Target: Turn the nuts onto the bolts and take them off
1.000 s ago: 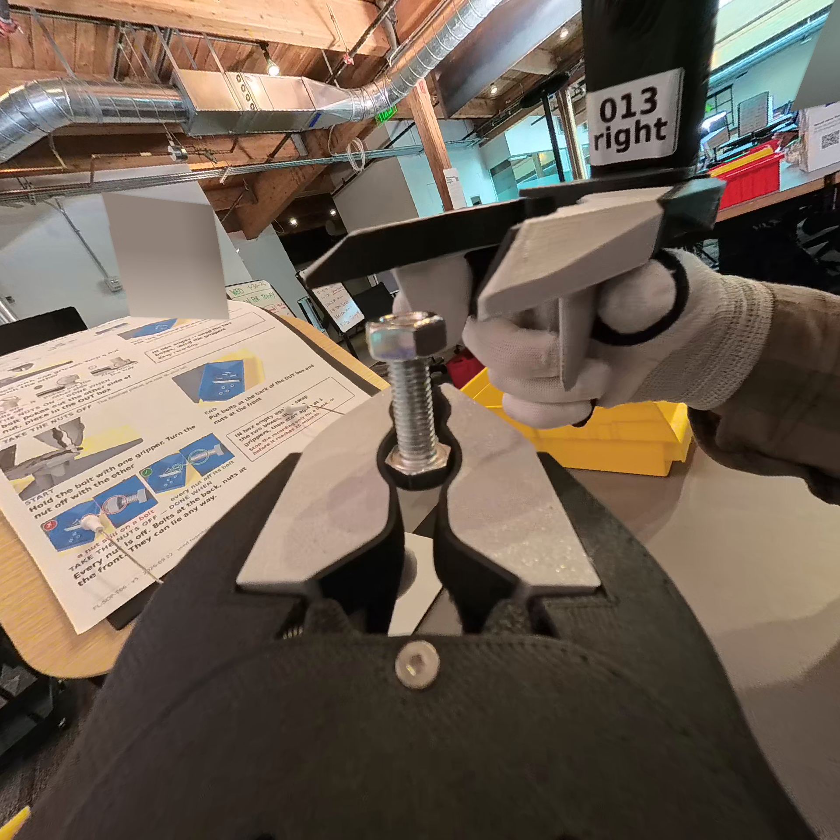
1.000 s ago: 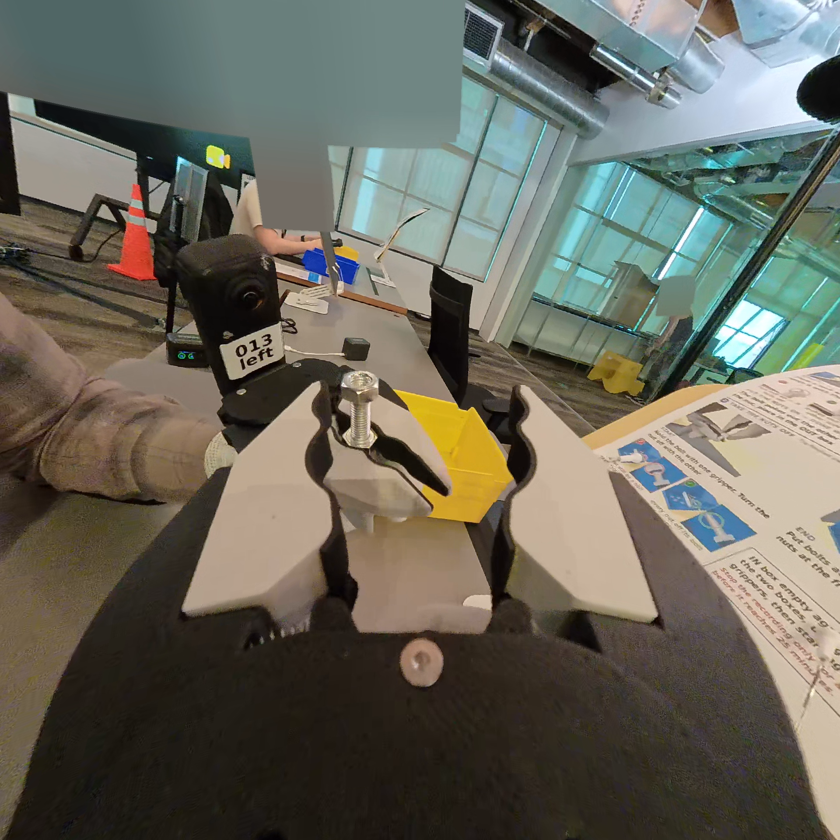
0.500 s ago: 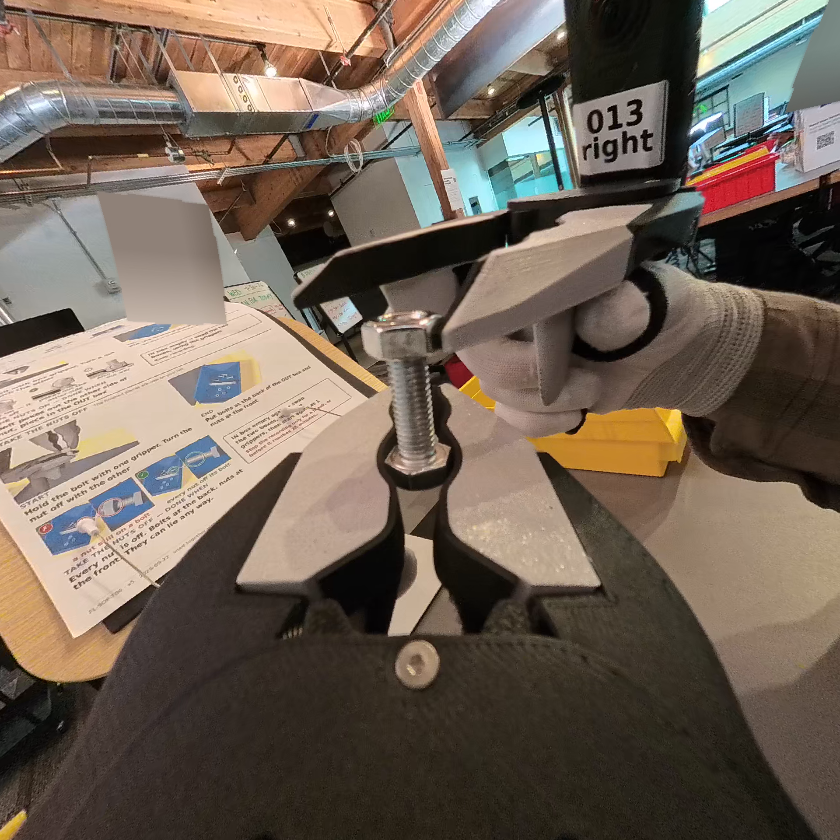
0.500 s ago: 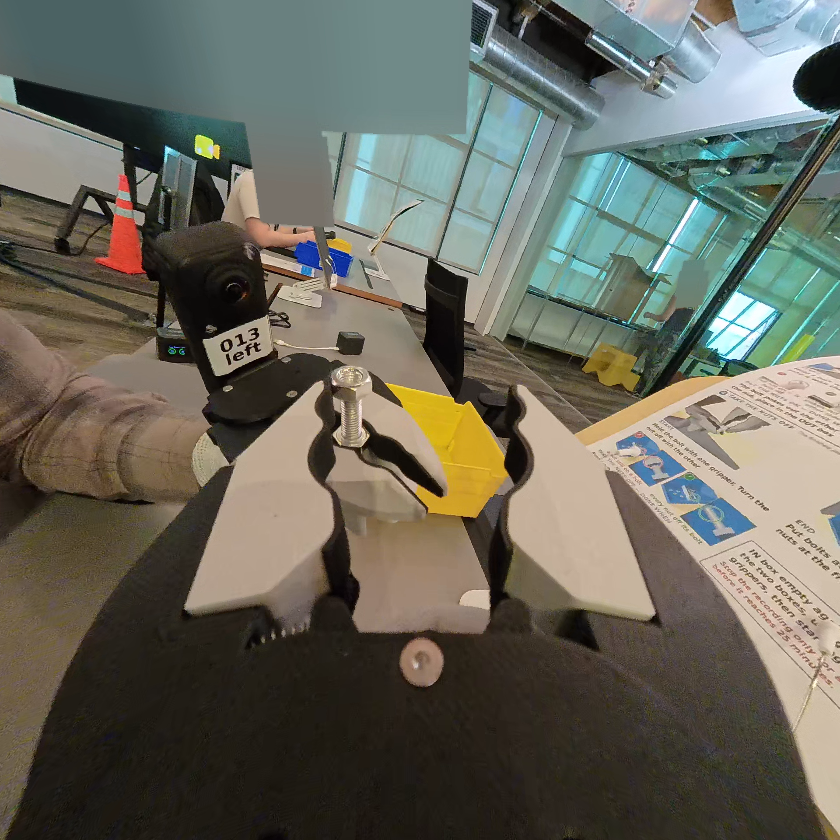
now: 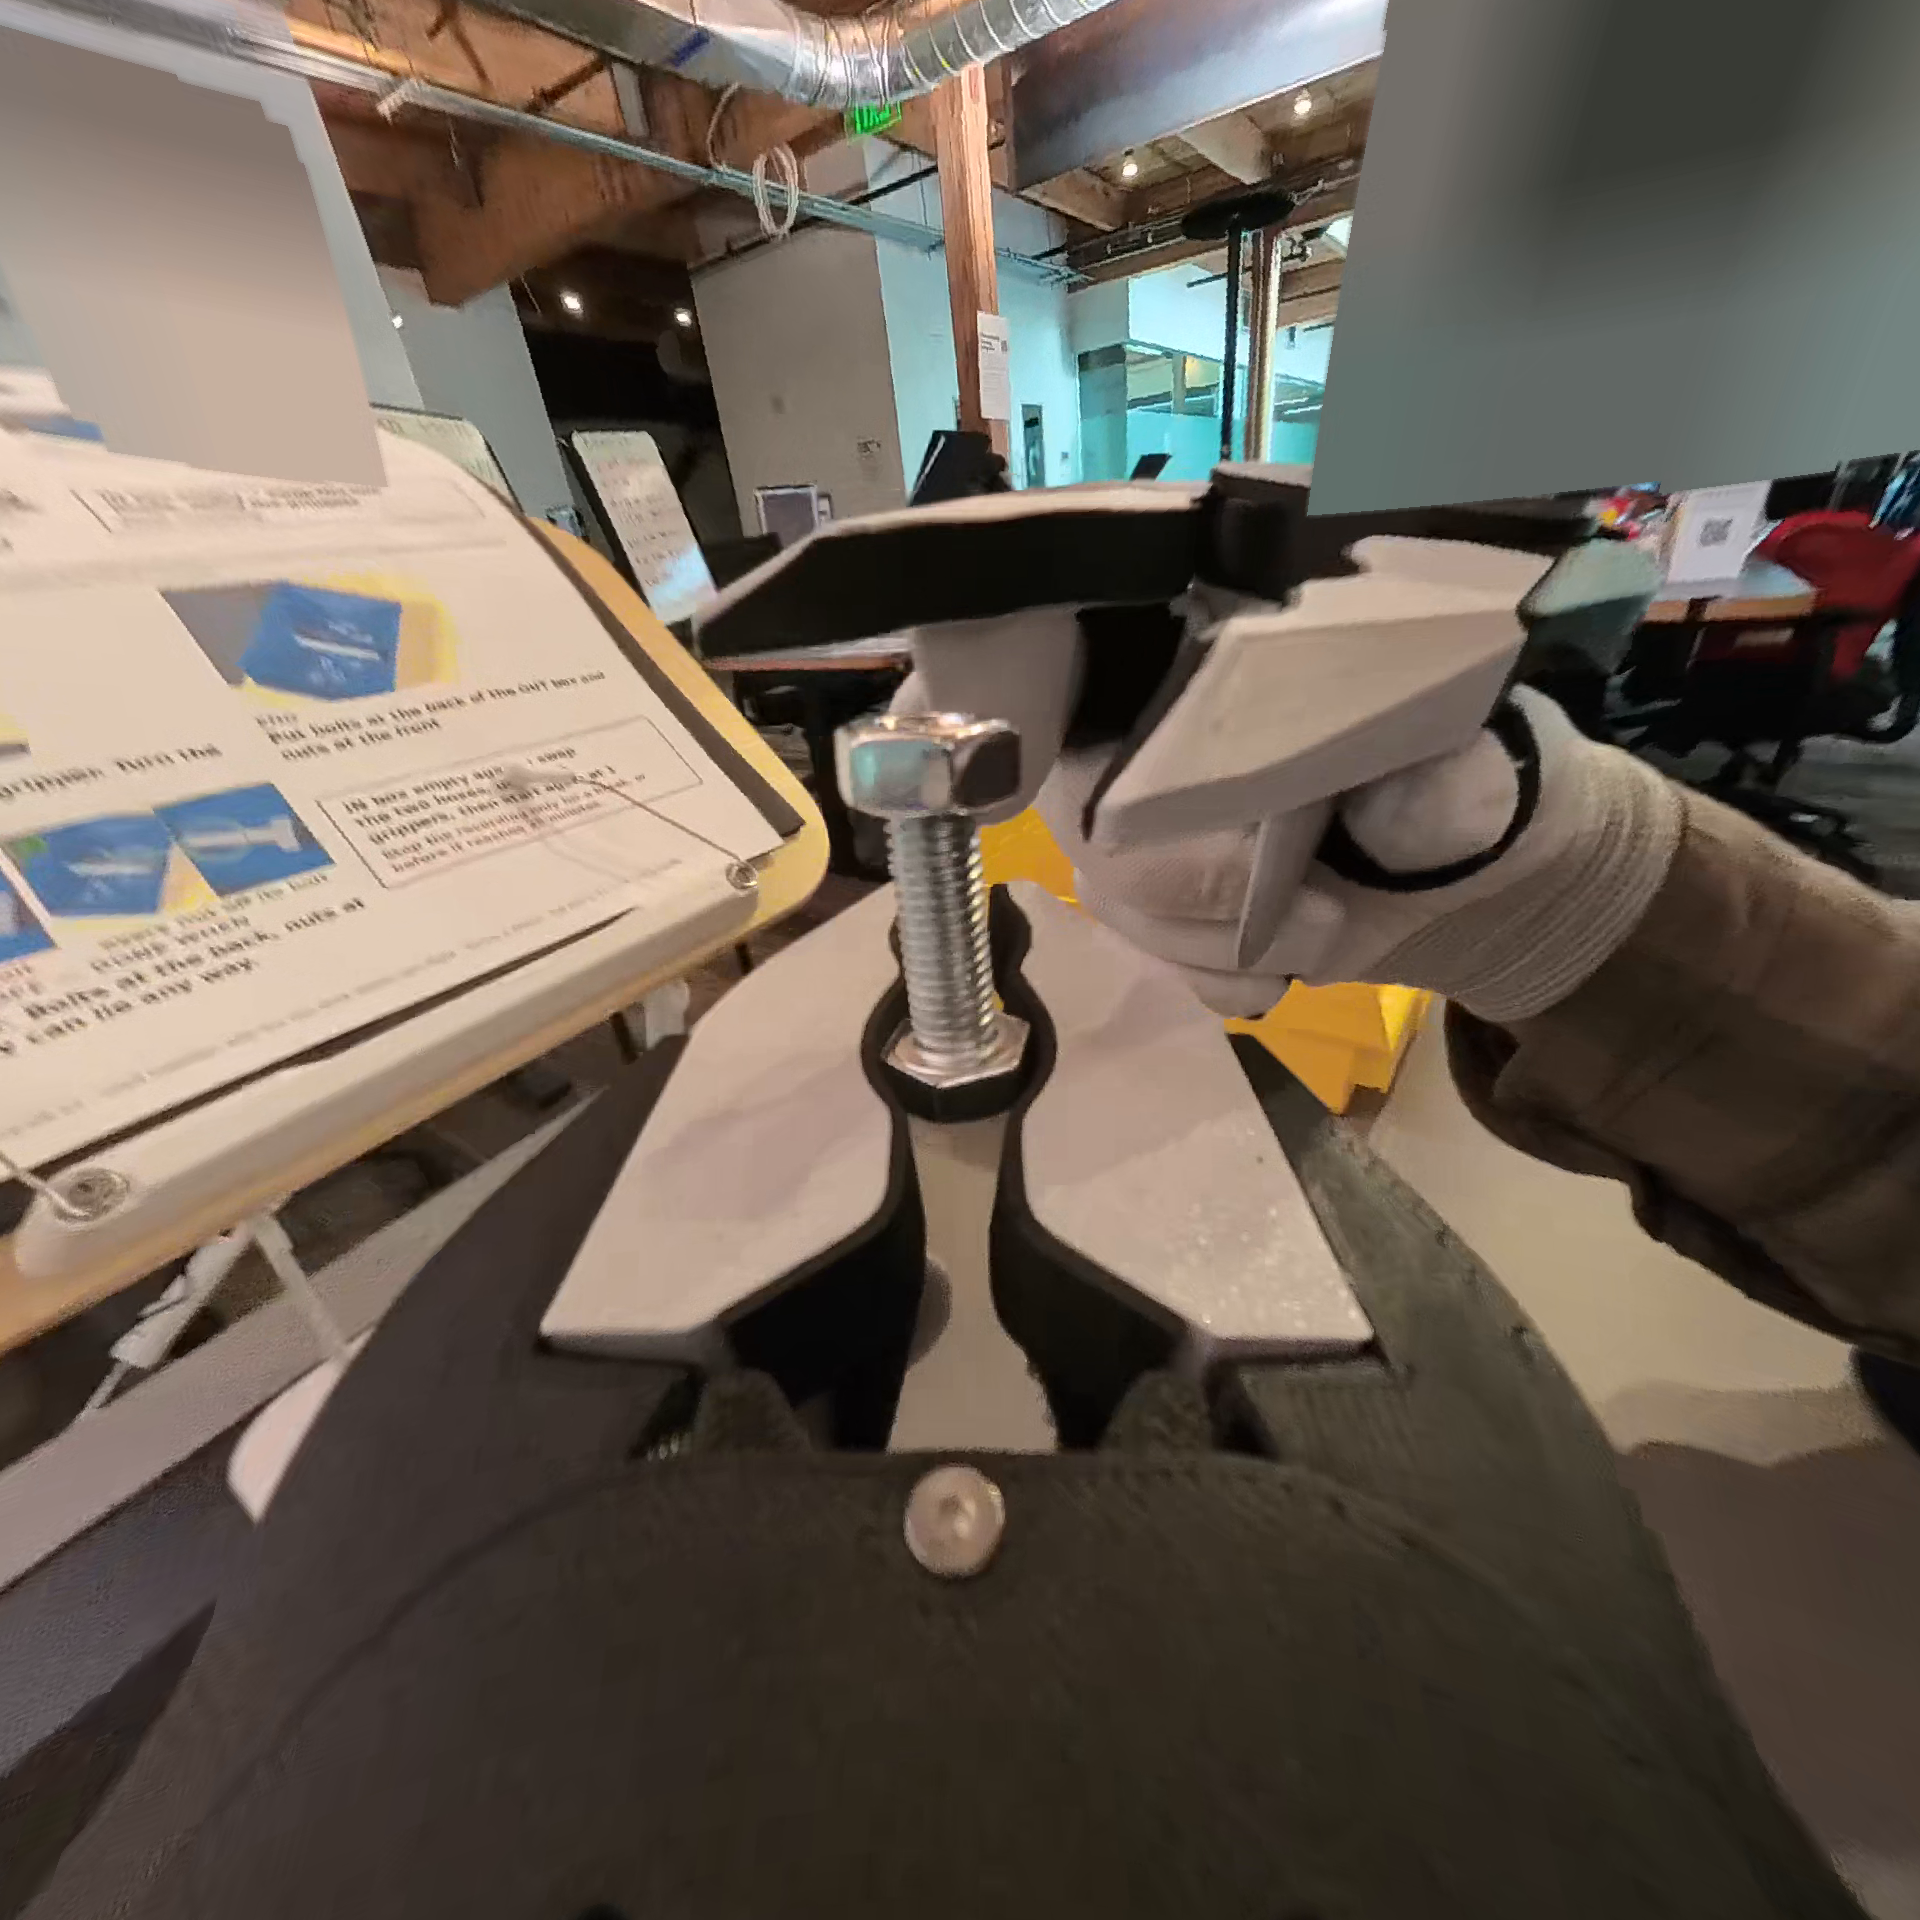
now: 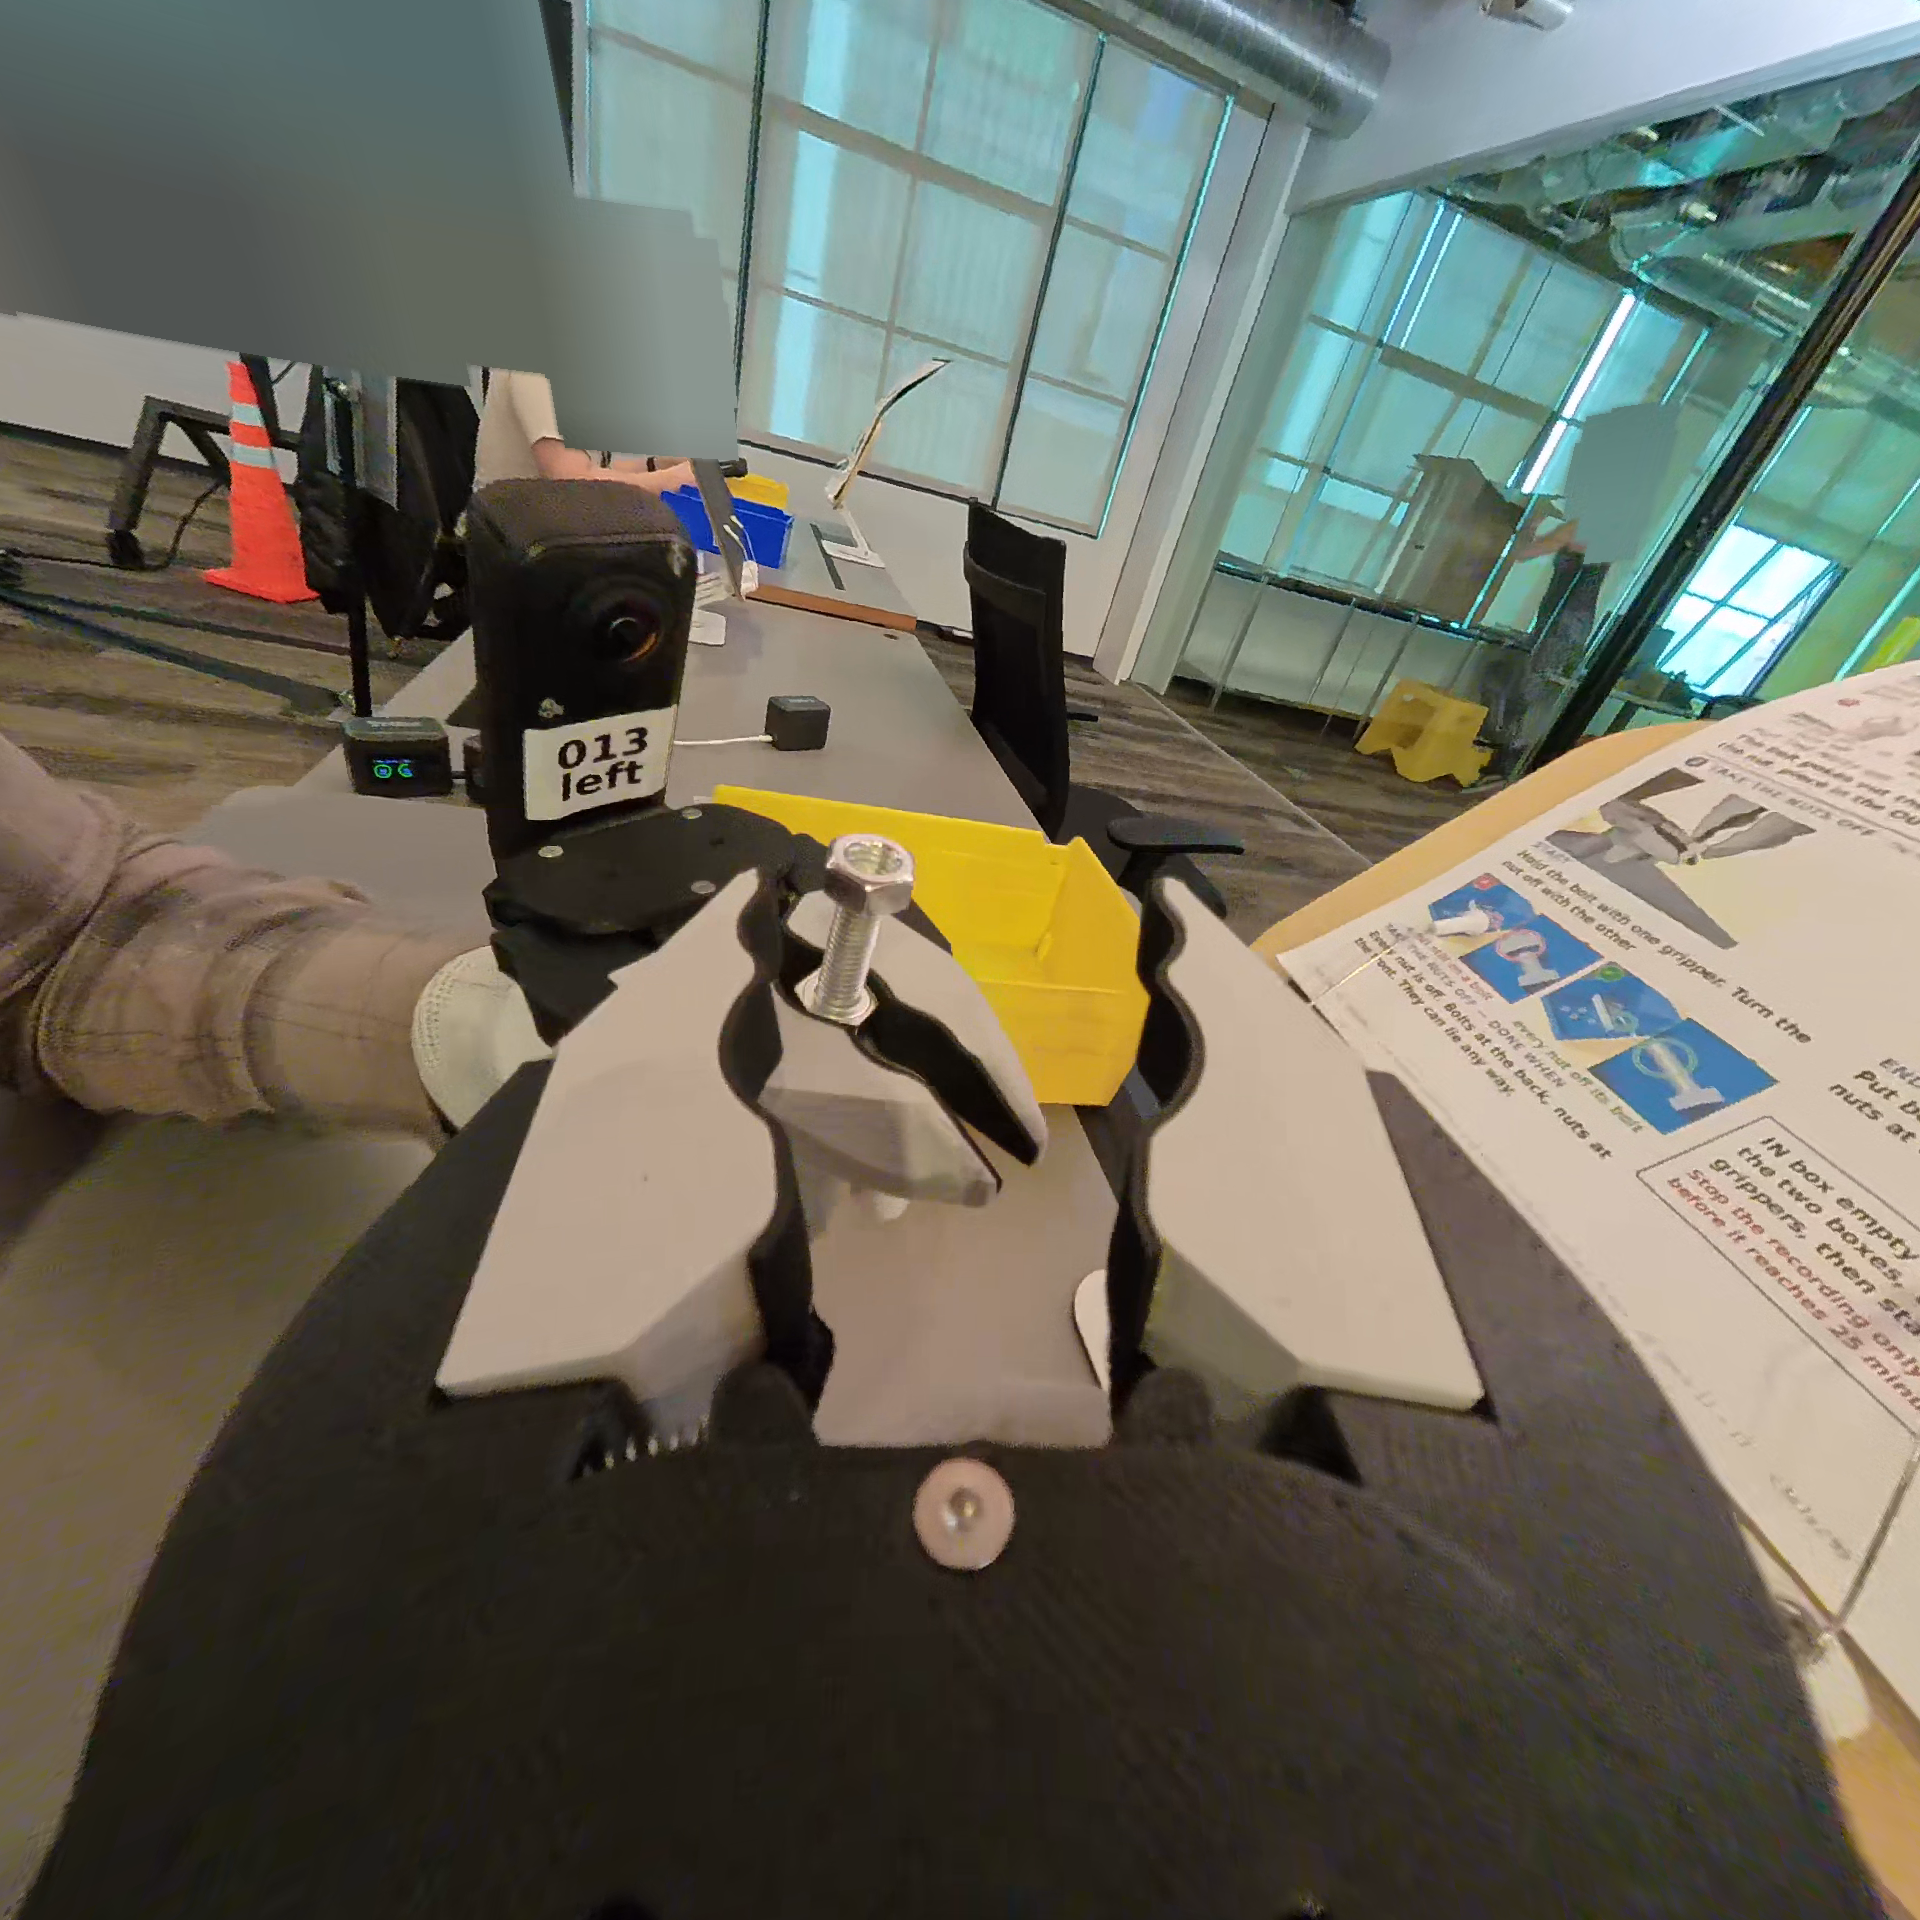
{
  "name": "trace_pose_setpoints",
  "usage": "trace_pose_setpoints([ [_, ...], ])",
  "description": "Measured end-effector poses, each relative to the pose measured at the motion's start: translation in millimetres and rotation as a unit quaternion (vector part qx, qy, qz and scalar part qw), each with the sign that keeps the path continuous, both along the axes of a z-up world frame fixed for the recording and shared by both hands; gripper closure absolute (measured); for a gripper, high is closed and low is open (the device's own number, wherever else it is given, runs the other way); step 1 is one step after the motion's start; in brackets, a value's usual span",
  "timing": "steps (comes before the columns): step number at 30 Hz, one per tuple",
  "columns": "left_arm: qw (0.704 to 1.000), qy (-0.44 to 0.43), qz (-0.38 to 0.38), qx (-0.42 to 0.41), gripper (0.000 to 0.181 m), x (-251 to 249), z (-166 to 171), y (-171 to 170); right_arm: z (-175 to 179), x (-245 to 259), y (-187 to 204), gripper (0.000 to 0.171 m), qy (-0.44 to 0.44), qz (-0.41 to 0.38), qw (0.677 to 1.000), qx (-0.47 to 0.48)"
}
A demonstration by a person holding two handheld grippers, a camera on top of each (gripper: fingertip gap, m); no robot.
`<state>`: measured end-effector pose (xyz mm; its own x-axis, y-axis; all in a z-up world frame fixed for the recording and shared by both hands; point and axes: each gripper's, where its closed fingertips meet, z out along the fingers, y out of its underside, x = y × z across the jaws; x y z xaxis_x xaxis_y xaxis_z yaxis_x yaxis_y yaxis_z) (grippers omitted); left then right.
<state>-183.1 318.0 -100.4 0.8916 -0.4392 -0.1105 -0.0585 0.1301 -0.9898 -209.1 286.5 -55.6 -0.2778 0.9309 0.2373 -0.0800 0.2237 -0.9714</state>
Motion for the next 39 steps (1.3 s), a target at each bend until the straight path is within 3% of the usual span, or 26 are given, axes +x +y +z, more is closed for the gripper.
trace_pose_setpoints([
  [7, 1.000, -0.010, -0.003, -0.004, 0.171, -1.8, -0.7, 0.2, -1.8, -5.6, 7.8, 0.105, 0.000, -0.005, 0.999, -0.043],
  [20, 1.000, -0.005, 0.010, 0.006, 0.171, -3.8, 1.4, -0.2, 3.9, 2.4, 5.4, 0.105, 0.007, 0.004, 0.999, -0.033],
  [31, 0.980, 0.081, 0.178, 0.043, 0.171, -33.4, 3.3, 7.4, -2.9, -22.6, -16.2, 0.137, -0.021, -0.015, 0.999, -0.047],
  [33, 0.979, 0.081, 0.182, 0.044, 0.171, -34.7, 4.3, 7.3, -1.5, -24.5, -18.6, 0.150, -0.012, -0.014, 0.998, -0.053],
  [36, 0.981, 0.079, 0.171, 0.041, 0.171, -33.5, 4.5, 7.4, -0.5, -24.9, -20.6, 0.153, -0.004, -0.010, 0.999, -0.053],
  [39, 0.992, 0.075, 0.098, 0.035, 0.171, -18.1, 5.6, 3.4, 1.4, -18.2, -26.1, 0.153, 0.001, 0.017, 0.999, -0.035],
])
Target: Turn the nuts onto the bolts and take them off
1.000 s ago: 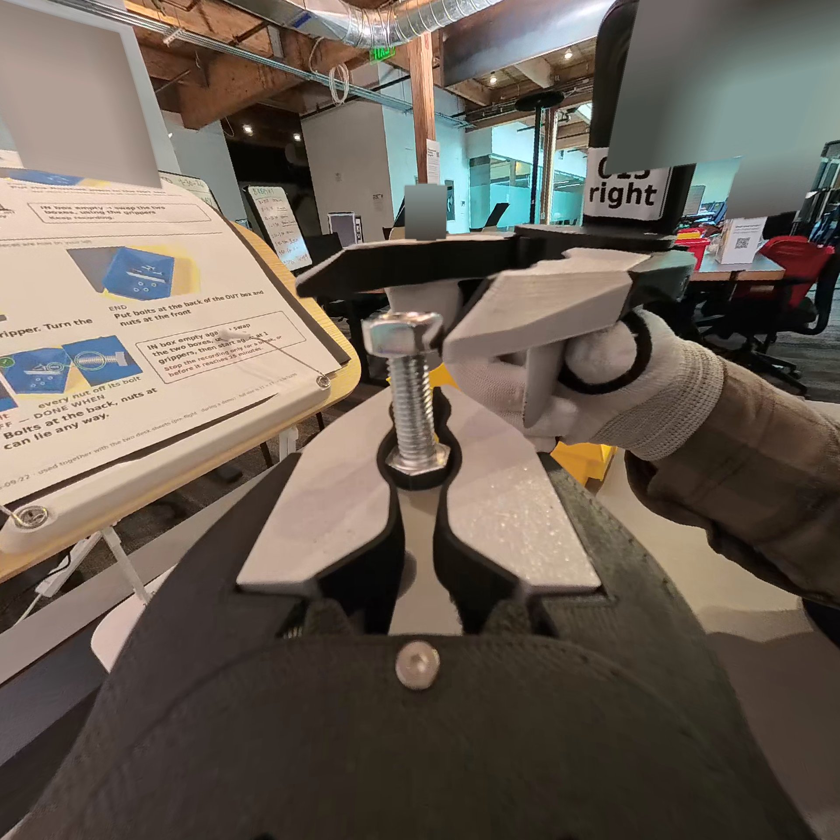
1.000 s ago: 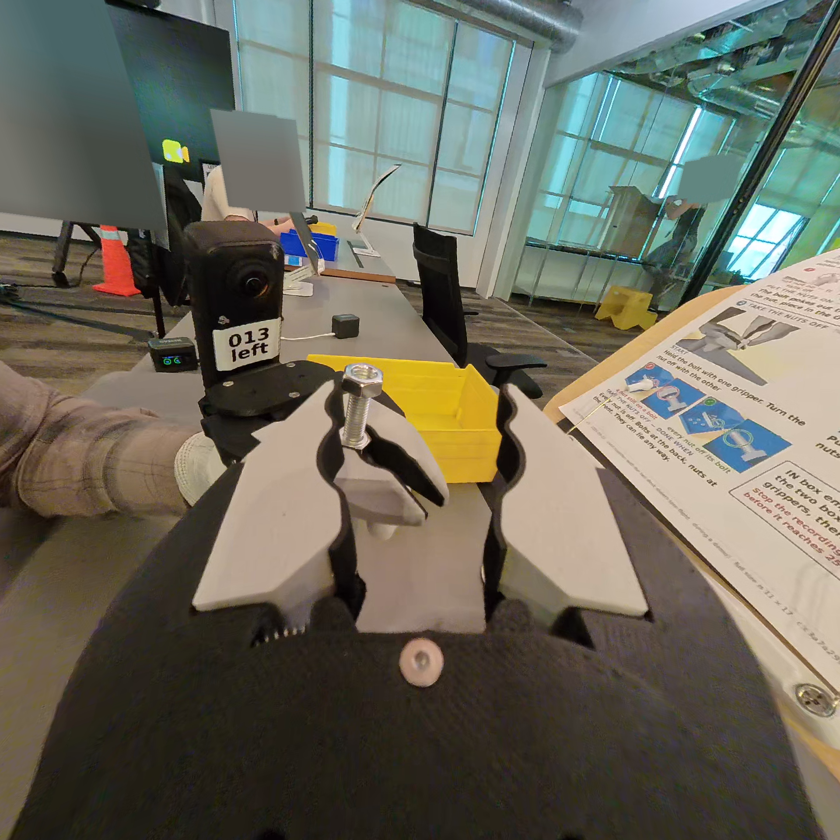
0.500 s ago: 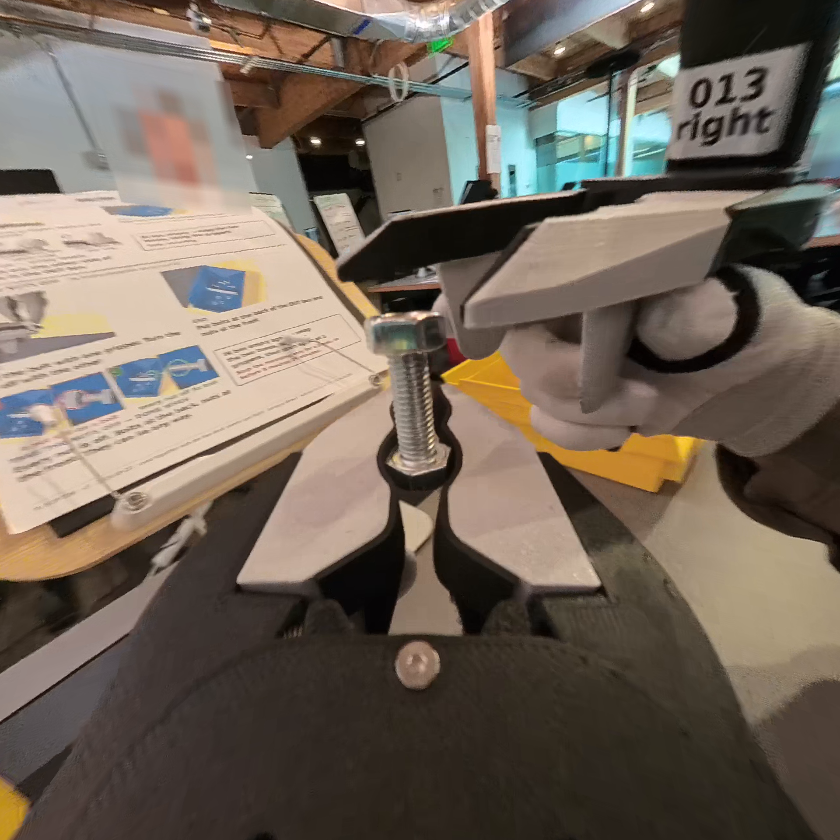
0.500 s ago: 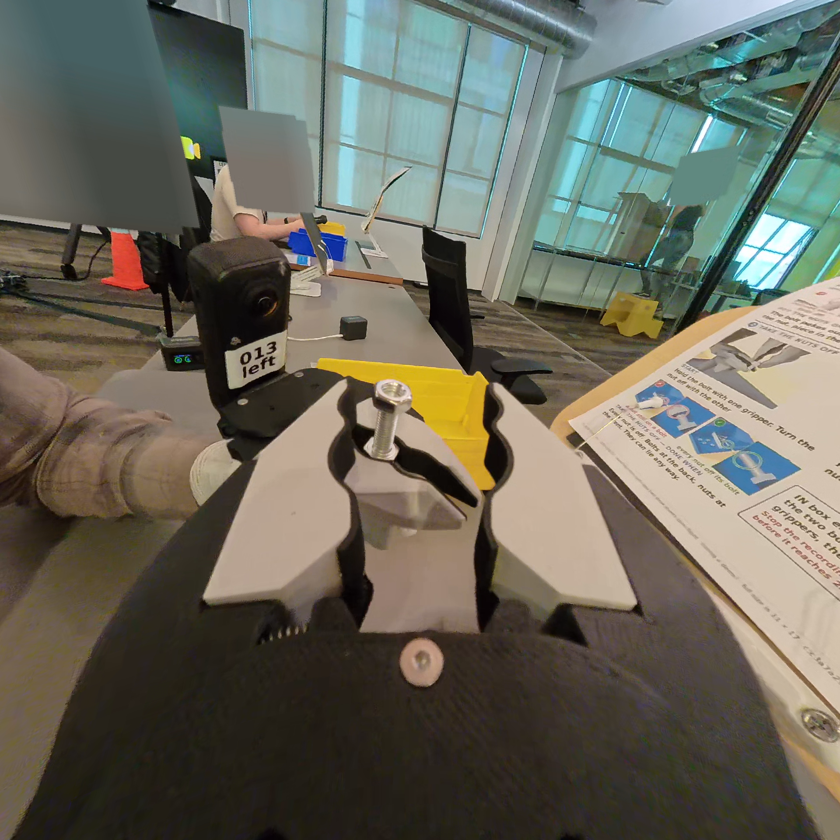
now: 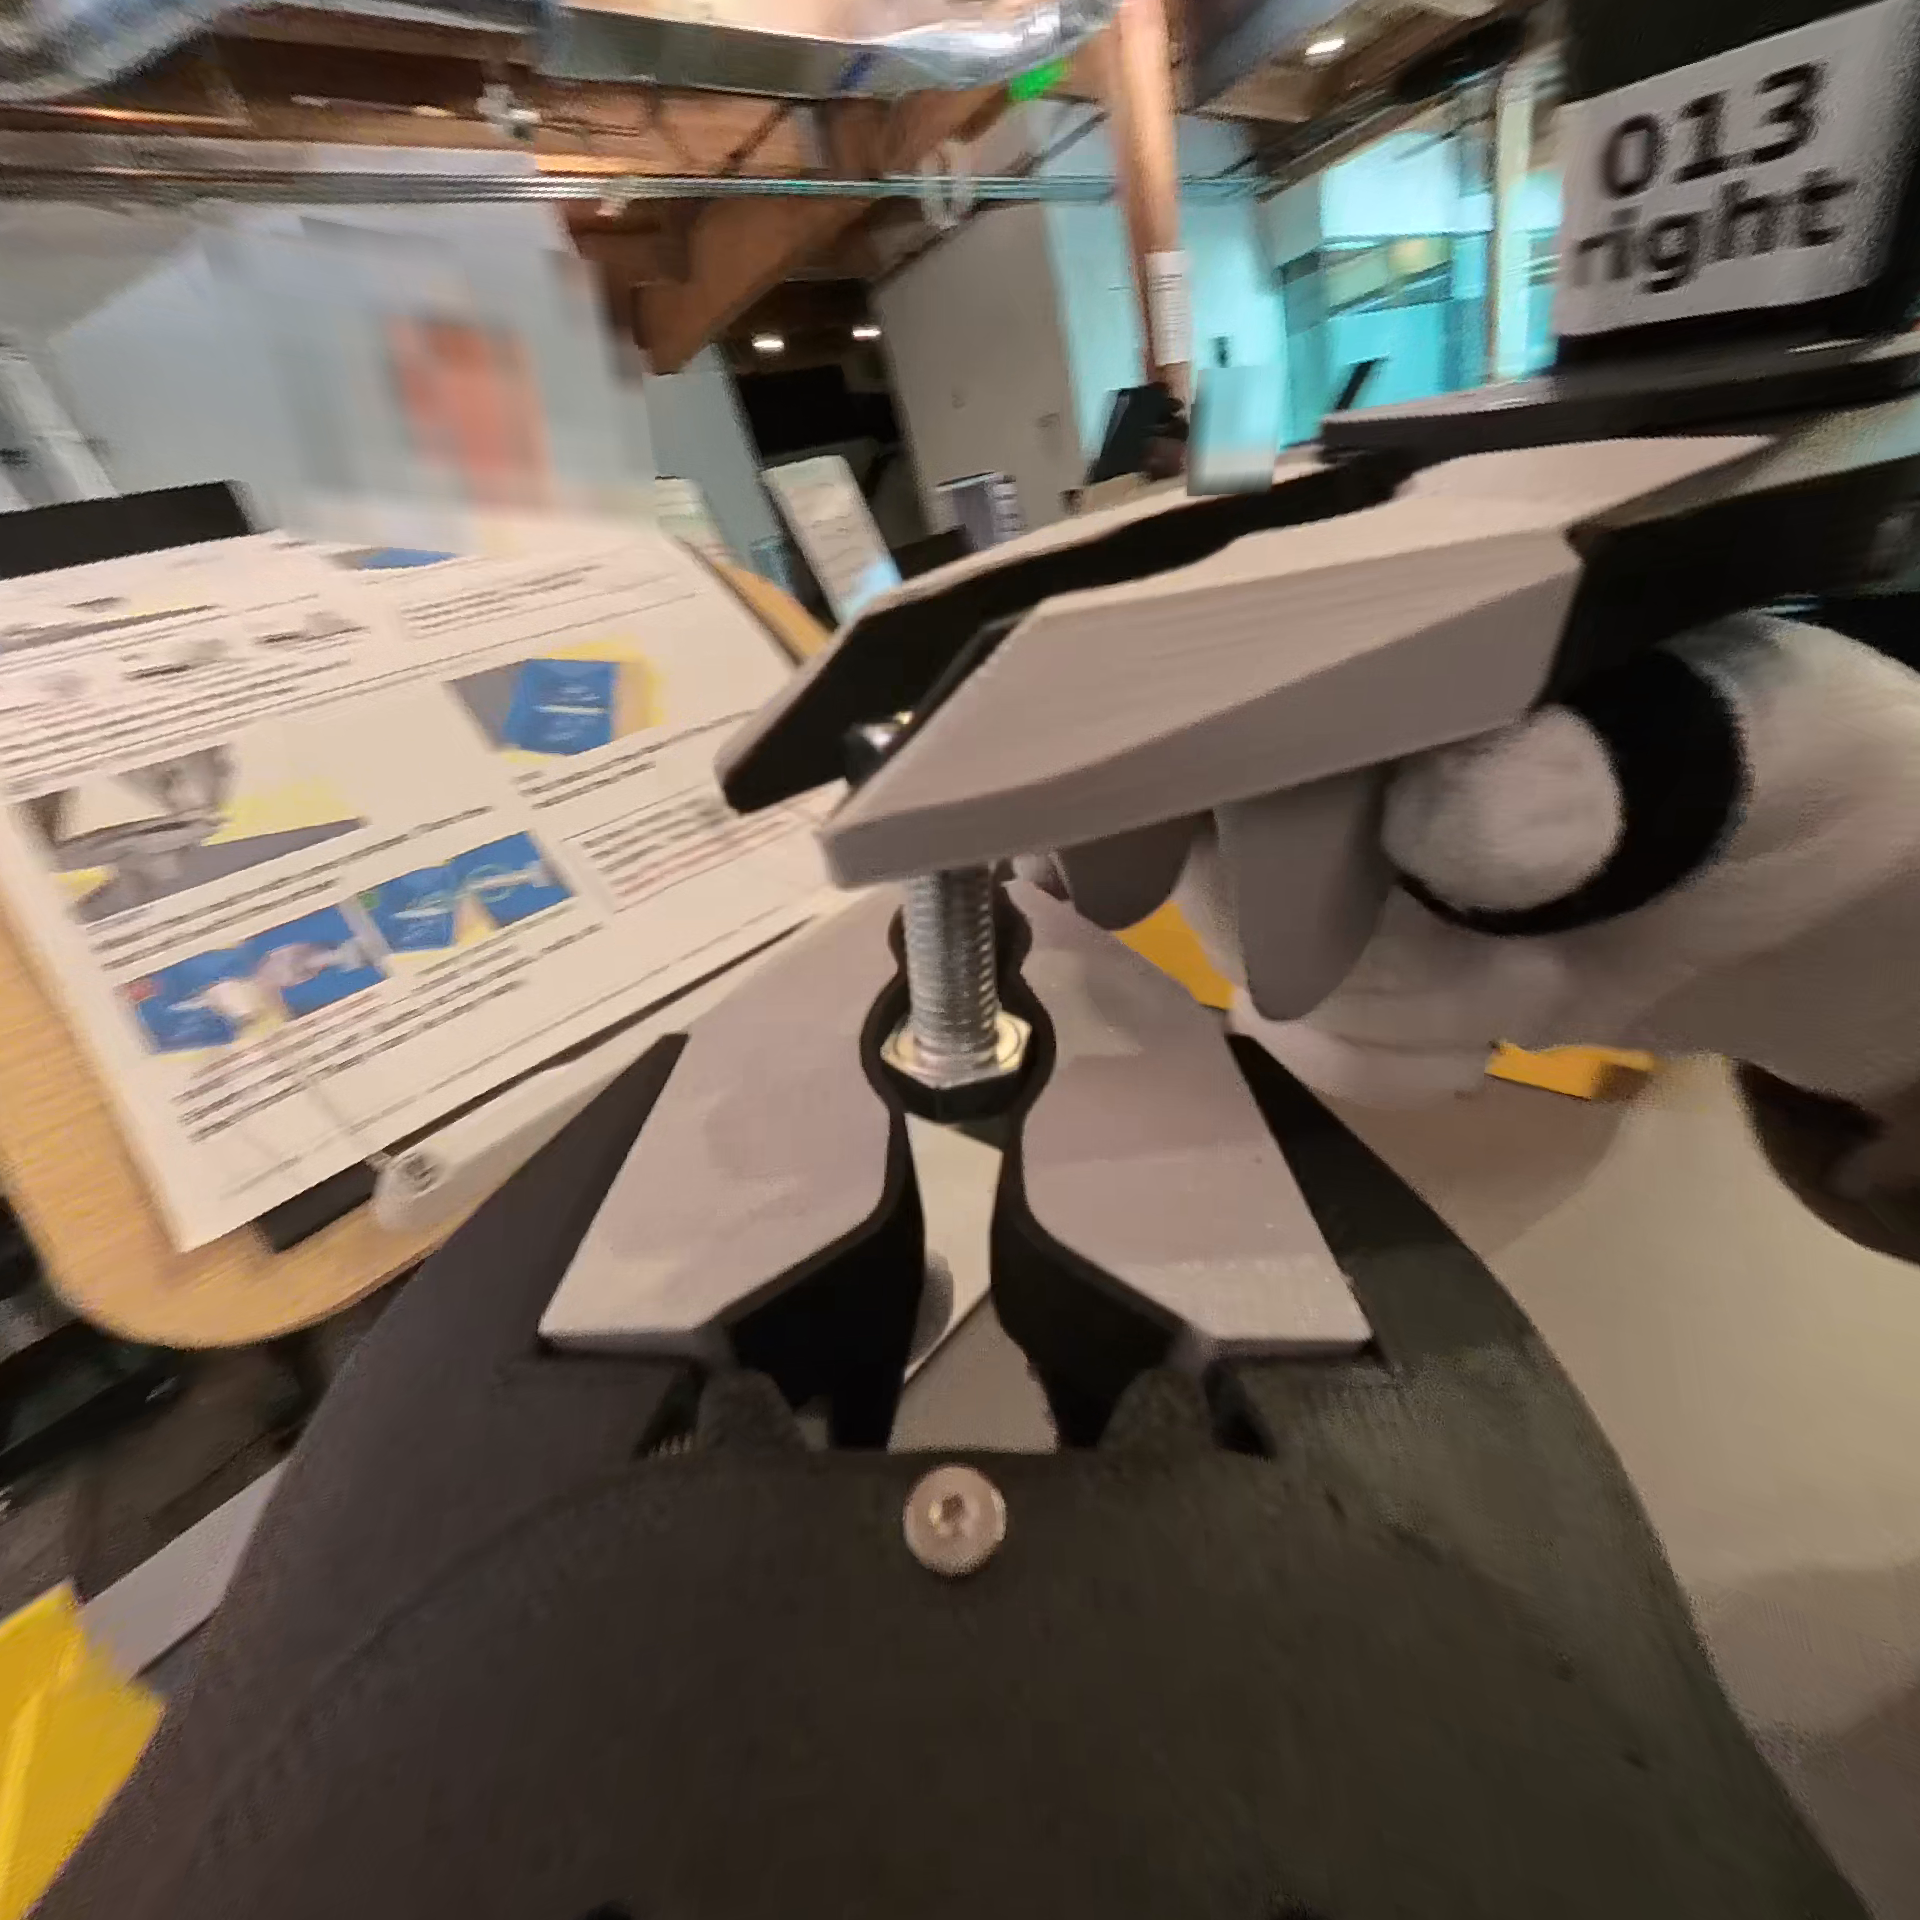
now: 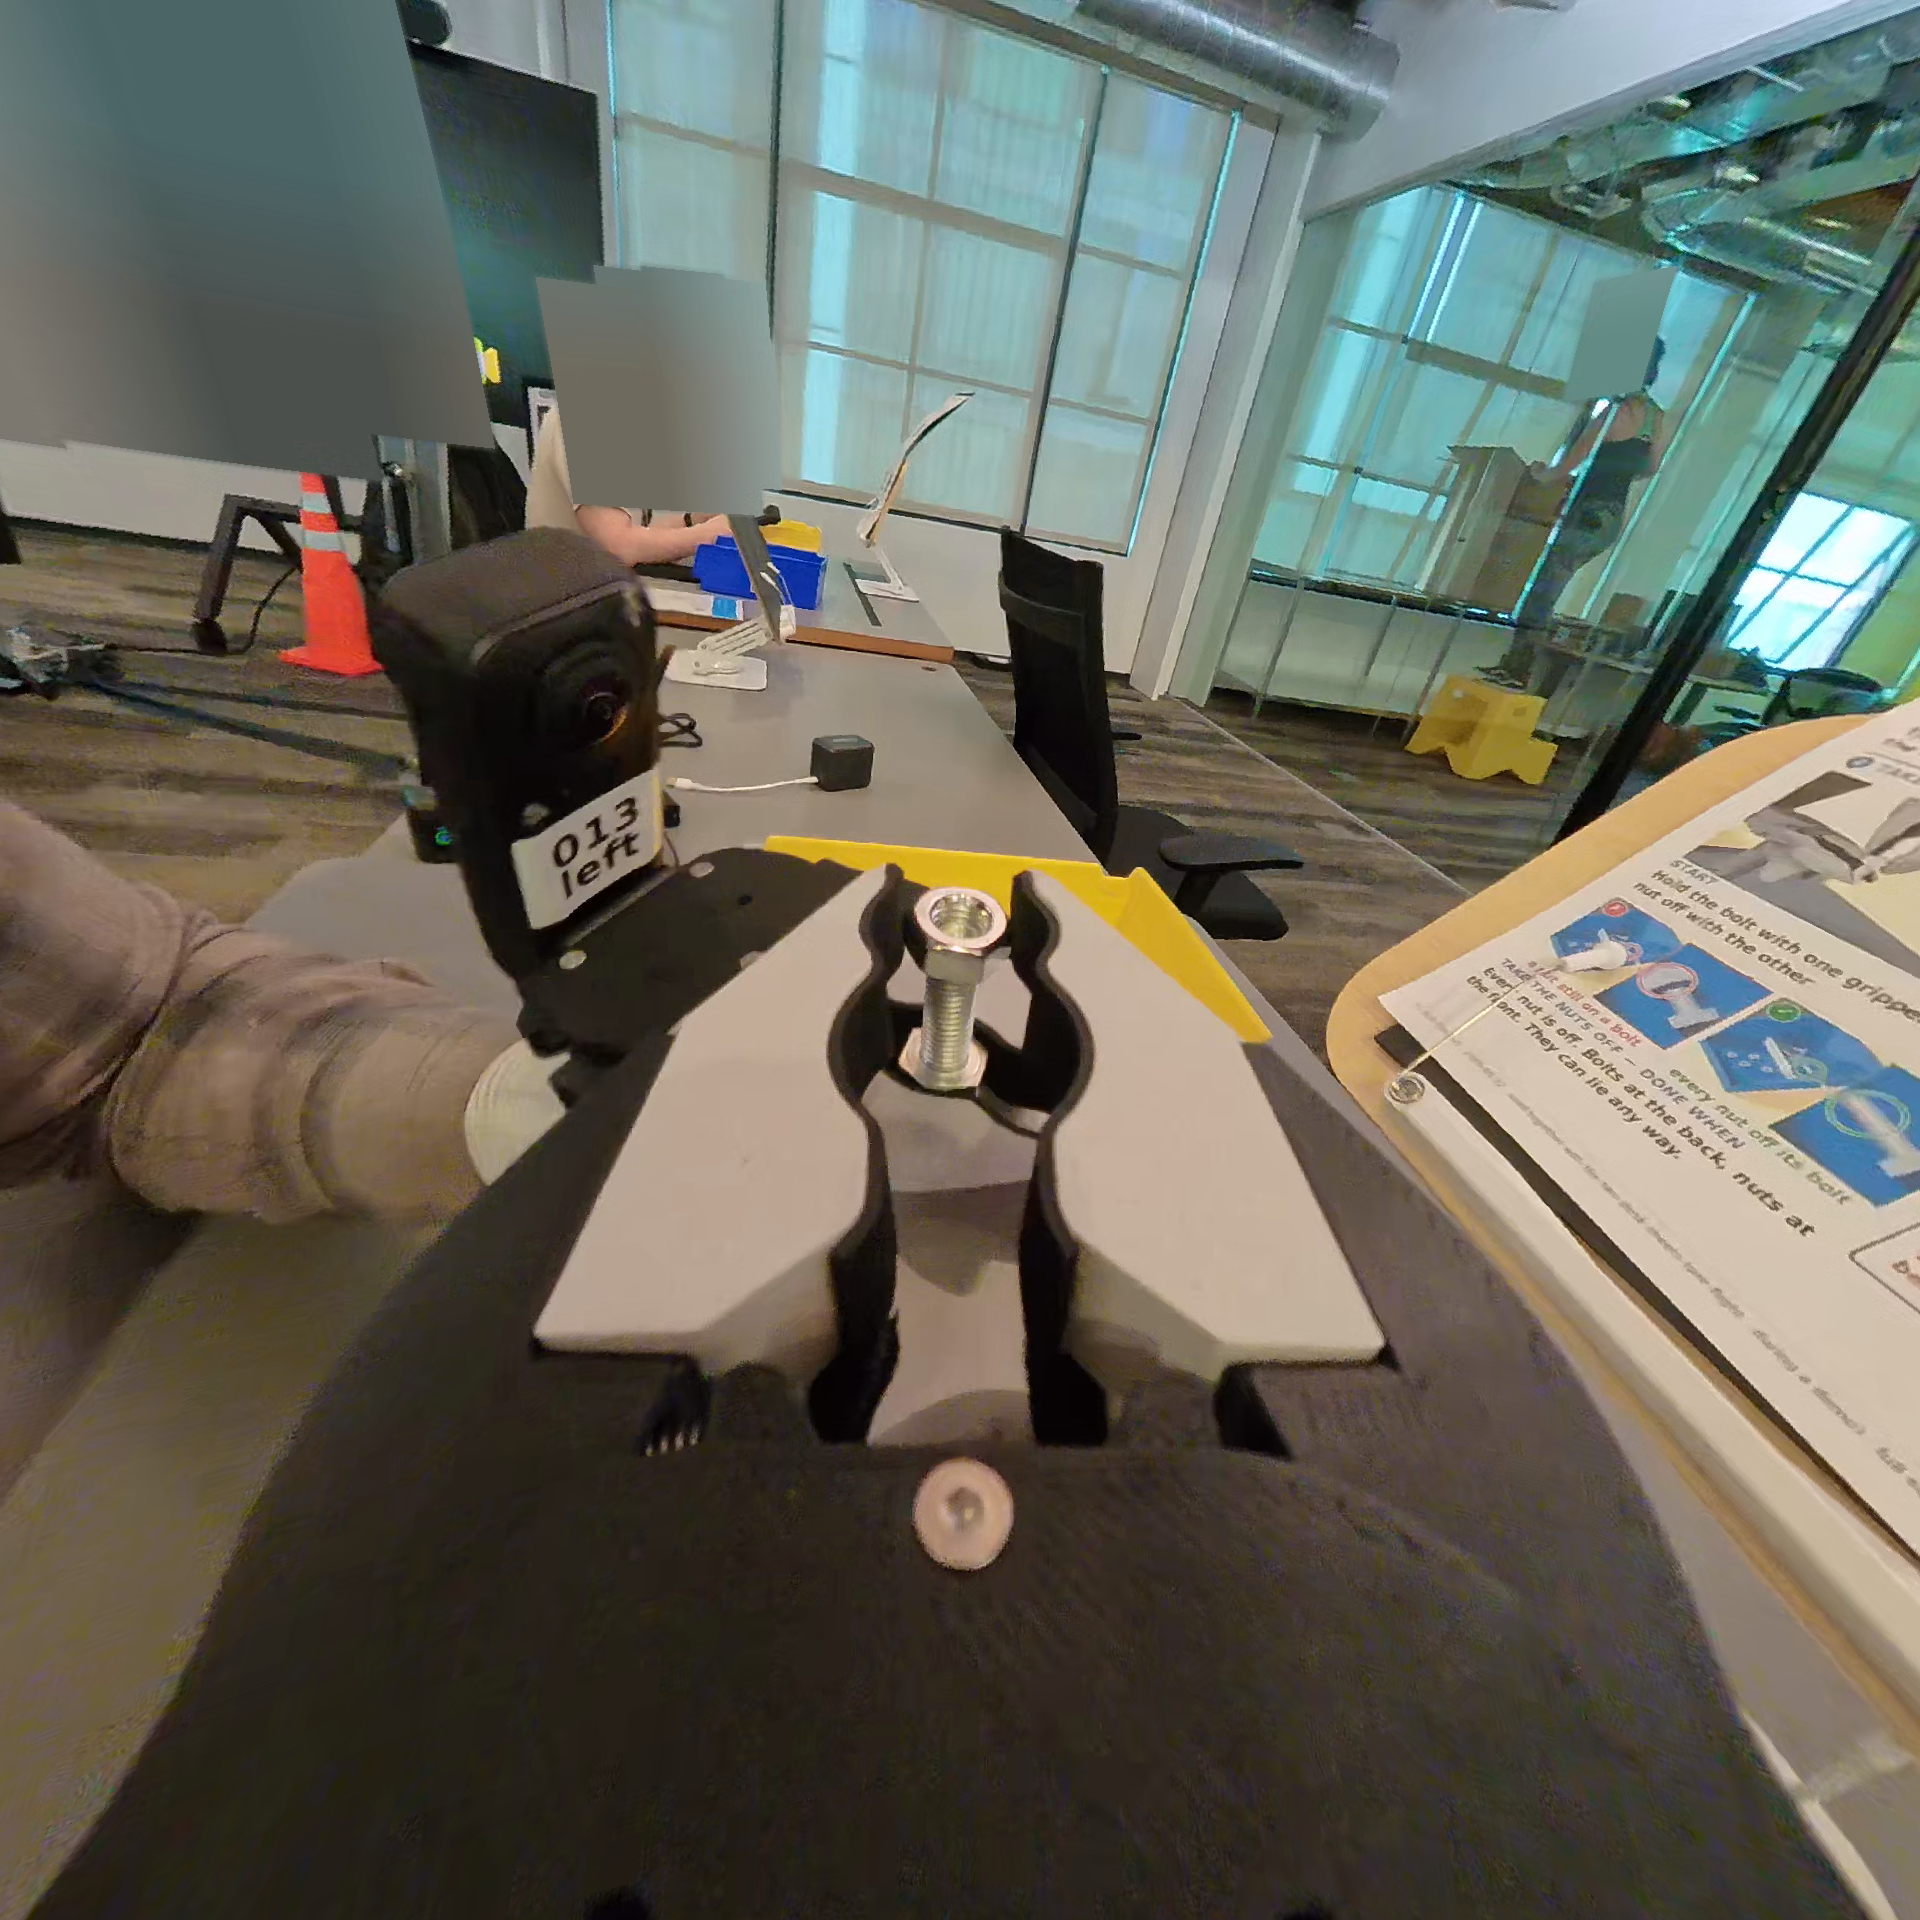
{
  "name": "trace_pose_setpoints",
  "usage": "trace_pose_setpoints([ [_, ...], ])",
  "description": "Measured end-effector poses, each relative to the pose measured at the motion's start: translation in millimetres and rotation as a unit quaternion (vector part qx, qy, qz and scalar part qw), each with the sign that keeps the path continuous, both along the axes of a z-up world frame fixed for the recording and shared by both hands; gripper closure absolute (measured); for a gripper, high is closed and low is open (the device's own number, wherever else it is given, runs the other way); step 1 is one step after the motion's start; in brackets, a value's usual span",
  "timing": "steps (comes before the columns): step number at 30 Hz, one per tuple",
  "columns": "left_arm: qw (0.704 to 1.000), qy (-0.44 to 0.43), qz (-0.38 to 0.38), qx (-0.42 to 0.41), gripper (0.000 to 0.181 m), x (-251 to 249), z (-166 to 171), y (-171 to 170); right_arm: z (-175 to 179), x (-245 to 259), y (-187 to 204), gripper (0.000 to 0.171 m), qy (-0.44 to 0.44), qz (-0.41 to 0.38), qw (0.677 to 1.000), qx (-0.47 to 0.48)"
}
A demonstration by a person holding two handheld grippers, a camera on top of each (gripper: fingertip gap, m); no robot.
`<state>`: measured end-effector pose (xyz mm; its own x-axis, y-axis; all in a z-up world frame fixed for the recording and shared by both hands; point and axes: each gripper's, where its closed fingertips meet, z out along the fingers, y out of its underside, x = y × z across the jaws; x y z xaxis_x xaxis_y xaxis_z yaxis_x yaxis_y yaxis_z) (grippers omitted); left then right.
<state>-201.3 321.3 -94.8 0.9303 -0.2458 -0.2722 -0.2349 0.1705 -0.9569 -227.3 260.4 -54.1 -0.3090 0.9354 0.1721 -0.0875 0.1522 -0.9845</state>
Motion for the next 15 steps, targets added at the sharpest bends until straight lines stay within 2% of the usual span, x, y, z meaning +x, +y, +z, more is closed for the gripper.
trace_pose_setpoints([
  [2, 0.997, 0.017, -0.072, -0.015, 0.171, 14.2, -0.4, -7.4, 1.1, 8.7, -5.3, 0.154, -0.003, 0.026, 0.999, 0.023],
  [4, 0.992, 0.049, -0.108, -0.033, 0.170, 22.3, -2.8, -13.8, 1.5, 15.6, -11.7, 0.154, -0.003, 0.048, 0.998, 0.045],
  [10, 0.956, 0.046, -0.280, -0.074, 0.171, 59.3, -7.4, -49.4, -1.6, 35.2, -40.6, 0.153, -0.036, 0.152, 0.979, 0.131],
  [15, 0.882, 0.063, -0.448, -0.134, 0.171, 94.8, -21.0, -101.1, -12.3, 62.8, -76.2, 0.153, -0.101, 0.294, 0.931, 0.193],
])
